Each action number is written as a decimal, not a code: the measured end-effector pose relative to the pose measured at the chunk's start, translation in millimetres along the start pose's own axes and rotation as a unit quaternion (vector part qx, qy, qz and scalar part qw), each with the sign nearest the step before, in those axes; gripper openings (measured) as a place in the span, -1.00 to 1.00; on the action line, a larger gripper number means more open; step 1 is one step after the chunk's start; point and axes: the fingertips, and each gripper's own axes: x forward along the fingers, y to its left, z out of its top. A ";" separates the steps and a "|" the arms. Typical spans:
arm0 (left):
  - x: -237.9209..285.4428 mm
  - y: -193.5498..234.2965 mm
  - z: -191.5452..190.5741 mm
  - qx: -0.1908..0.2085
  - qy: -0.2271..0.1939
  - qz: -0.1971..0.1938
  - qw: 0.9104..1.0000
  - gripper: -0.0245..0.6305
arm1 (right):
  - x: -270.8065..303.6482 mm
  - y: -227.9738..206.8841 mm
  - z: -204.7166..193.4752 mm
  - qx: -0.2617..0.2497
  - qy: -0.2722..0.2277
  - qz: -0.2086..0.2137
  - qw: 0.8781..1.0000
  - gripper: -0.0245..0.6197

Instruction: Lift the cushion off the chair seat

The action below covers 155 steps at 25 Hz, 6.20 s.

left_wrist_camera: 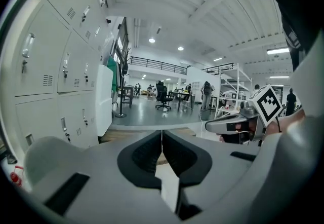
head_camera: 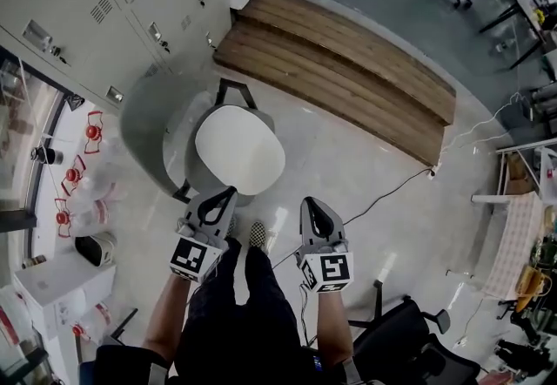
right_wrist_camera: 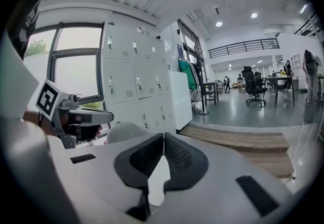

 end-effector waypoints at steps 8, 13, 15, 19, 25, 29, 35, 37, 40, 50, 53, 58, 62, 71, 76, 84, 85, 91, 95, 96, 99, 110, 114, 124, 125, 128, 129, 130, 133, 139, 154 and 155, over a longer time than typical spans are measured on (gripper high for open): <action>31.5 44.5 -61.8 -0.015 0.023 -0.016 1.000 -0.86 | 55.2 2.3 -55.5 0.007 0.027 -0.007 1.000 -0.83; 55.0 71.9 -109.4 -0.031 0.052 -0.017 0.998 -0.86 | 86.0 0.1 -92.3 0.032 0.038 -0.020 0.999 -0.83; 64.8 75.5 -123.7 -0.035 0.056 -0.020 0.998 -0.86 | 95.4 -5.3 -106.9 0.045 0.041 -0.025 0.998 -0.83; 89.2 80.4 -151.0 -0.043 0.044 -0.026 0.998 -0.86 | 117.0 -19.2 -139.2 0.052 0.053 -0.032 0.997 -0.82; 131.5 84.0 -193.3 -0.053 0.034 -0.032 0.998 -0.86 | 151.7 -40.9 -185.7 0.056 0.061 -0.025 0.996 -0.83; 153.0 85.6 -225.5 -0.054 0.041 -0.034 0.997 -0.86 | 168.5 -51.4 -217.3 0.060 0.067 -0.018 0.996 -0.82; 176.1 87.7 -277.2 -0.061 0.059 -0.037 0.996 -0.86 | 194.7 -64.0 -267.1 0.061 0.081 -0.010 0.995 -0.82; 181.5 89.1 -295.4 -0.068 0.071 -0.037 0.994 -0.86 | 204.6 -67.3 -282.8 0.064 0.085 -0.004 0.994 -0.83; 190.2 90.3 -319.6 -0.063 0.086 -0.042 0.993 -0.86 | 218.4 -73.5 -302.9 0.066 0.089 0.004 0.994 -0.82; 218.7 95.2 -360.2 -0.061 0.091 -0.047 0.993 -0.86 | 247.4 -94.6 -349.1 0.077 0.093 0.022 0.992 -0.82; 221.7 100.6 -366.0 -0.071 0.090 -0.041 0.993 -0.86 | 256.1 -99.4 -363.7 0.085 0.104 0.028 0.991 -0.82; 220.1 105.0 -381.6 -0.081 0.135 -0.041 0.987 -0.86 | 266.7 -107.9 -389.6 0.117 0.131 0.030 0.984 -0.80; 220.9 112.3 -386.4 -0.079 0.129 -0.038 0.988 -0.86 | 274.4 -105.3 -406.5 0.142 0.149 0.045 0.977 -0.47; 223.9 122.3 -397.6 -0.077 0.118 -0.028 0.990 -0.86 | 287.7 -98.9 -437.3 0.198 0.162 0.063 0.965 -0.19; 226.5 126.5 -399.8 -0.076 0.109 -0.025 0.991 -0.86 | 298.1 -93.7 -444.0 0.221 0.157 0.076 0.960 -0.16; 224.7 130.8 -402.7 -0.080 0.107 -0.020 0.991 -0.86 | 306.9 -83.8 -446.6 0.199 0.173 0.088 0.961 -0.17; 223.9 131.2 -402.6 -0.083 0.106 -0.019 0.991 -0.86 | 306.3 -83.2 -445.5 0.195 0.175 0.087 0.961 -0.18; 217.2 134.6 -395.3 -0.083 0.101 -0.014 0.991 -0.86 | 303.0 -78.9 -431.3 0.171 0.165 0.066 0.969 -0.58; 209.5 140.2 -382.6 -0.079 0.097 -0.003 0.992 -0.86 | 298.2 -73.6 -418.0 0.164 0.161 0.062 0.971 -0.67; 207.9 141.6 -377.7 -0.072 0.094 0.001 0.993 -0.86 | 296.3 -72.0 -413.3 0.164 0.159 0.063 0.972 -0.68; 203.8 143.4 -361.1 -0.064 0.083 0.008 0.994 -0.86 | 289.9 -65.2 -396.8 0.161 0.152 0.064 0.973 -0.70; 178.2 143.0 -282.6 -0.060 0.057 0.013 0.996 -0.86 | 265.8 -49.5 -316.3 0.129 0.133 0.063 0.981 -0.73; 158.8 139.2 -257.9 -0.047 0.081 0.014 0.996 -0.86 | 252.2 -42.9 -287.5 0.125 0.129 0.063 0.982 -0.75; 120.9 122.2 -179.5 -0.025 0.057 0.022 0.998 -0.86 | 208.1 -33.6 -201.8 0.082 0.100 0.041 0.991 -0.76; 117.3 120.2 -170.6 -0.025 0.048 0.023 0.998 -0.86 | 203.4 -32.6 -192.5 0.079 0.096 0.039 0.991 -0.76; 104.9 115.2 -146.8 -0.024 0.034 0.022 0.999 -0.86 | 189.6 -30.7 -165.1 0.068 0.085 0.030 0.994 -0.77; 100.4 113.7 -140.0 -0.023 0.034 0.021 0.999 -0.86 | 184.9 -30.7 -156.5 0.064 0.081 0.026 0.994 -0.77; 95.6 112.2 -133.8 -0.022 0.037 0.020 0.999 -0.86 | 180.0 -30.9 -148.0 0.060 0.078 0.022 0.995 -0.77; 81.8 108.2 -114.7 -0.020 0.039 0.018 0.999 -0.86 | 163.9 -32.4 -122.7 0.056 0.066 0.012 0.996 -0.77; 57.5 101.8 -63.5 -0.022 0.017 0.007 1.000 -0.86 | 131.6 -30.9 -67.9 0.042 0.045 -0.011 0.998 -0.77; -16.3 77.1 54.2 0.022 -0.037 -0.002 0.999 -0.86 | 42.7 -1.0 58.5 0.012 -0.024 -0.037 0.999 -0.77; -19.4 75.2 61.1 0.026 -0.042 -0.002 0.999 -0.86 | 37.4 0.5 65.6 0.009 -0.029 -0.038 0.999 -0.77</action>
